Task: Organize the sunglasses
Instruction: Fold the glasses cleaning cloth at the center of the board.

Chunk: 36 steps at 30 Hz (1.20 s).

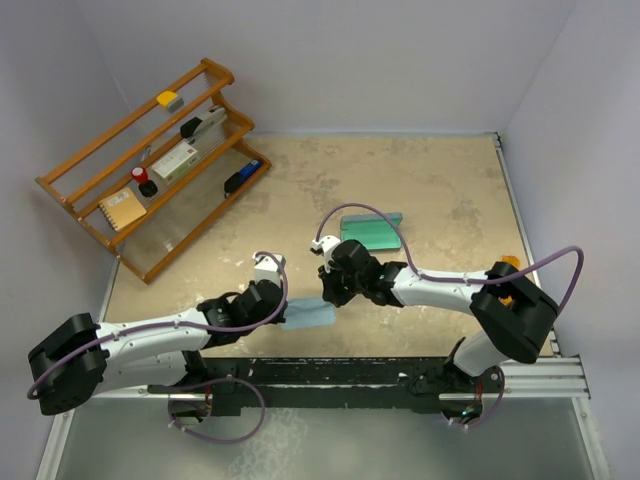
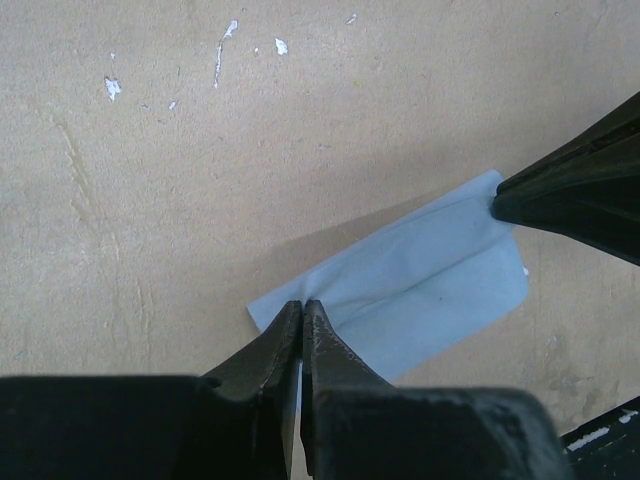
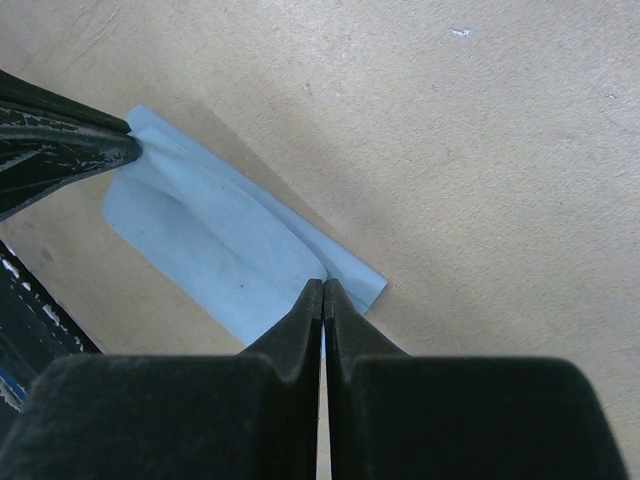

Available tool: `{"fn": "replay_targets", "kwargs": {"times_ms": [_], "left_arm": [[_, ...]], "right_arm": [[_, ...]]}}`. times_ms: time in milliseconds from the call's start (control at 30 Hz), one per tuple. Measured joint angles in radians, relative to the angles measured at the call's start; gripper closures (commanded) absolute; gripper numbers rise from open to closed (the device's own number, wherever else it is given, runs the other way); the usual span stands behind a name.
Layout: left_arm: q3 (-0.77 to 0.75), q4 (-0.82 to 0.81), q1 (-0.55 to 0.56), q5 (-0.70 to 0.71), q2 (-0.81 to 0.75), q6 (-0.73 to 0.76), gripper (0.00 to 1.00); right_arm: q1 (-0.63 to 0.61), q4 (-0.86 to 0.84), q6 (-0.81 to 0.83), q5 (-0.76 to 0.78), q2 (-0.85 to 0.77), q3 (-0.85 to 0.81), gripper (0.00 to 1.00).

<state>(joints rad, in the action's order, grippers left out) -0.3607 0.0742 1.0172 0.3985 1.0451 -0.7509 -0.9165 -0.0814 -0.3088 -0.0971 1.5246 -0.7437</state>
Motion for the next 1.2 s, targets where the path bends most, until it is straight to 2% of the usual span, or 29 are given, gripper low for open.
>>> {"fn": "replay_targets", "kwargs": {"times_ms": [233, 367, 633, 1200], "left_arm": [[0.000, 0.000, 0.007, 0.005, 0.000, -0.016, 1.00], [0.000, 0.000, 0.008, 0.006, 0.000, -0.017, 1.00], [0.000, 0.000, 0.018, 0.010, 0.000, -0.017, 1.00], [0.001, 0.000, 0.029, 0.015, -0.001, -0.026, 1.00]], "right_arm": [[-0.002, -0.001, -0.002, 0.000, 0.000, 0.005, 1.00], [-0.003, -0.001, -0.002, -0.001, 0.000, 0.014, 0.94], [-0.006, -0.009, -0.010, -0.014, 0.000, 0.021, 0.75], [-0.008, -0.024, -0.024, -0.053, -0.018, 0.040, 0.76]]}}
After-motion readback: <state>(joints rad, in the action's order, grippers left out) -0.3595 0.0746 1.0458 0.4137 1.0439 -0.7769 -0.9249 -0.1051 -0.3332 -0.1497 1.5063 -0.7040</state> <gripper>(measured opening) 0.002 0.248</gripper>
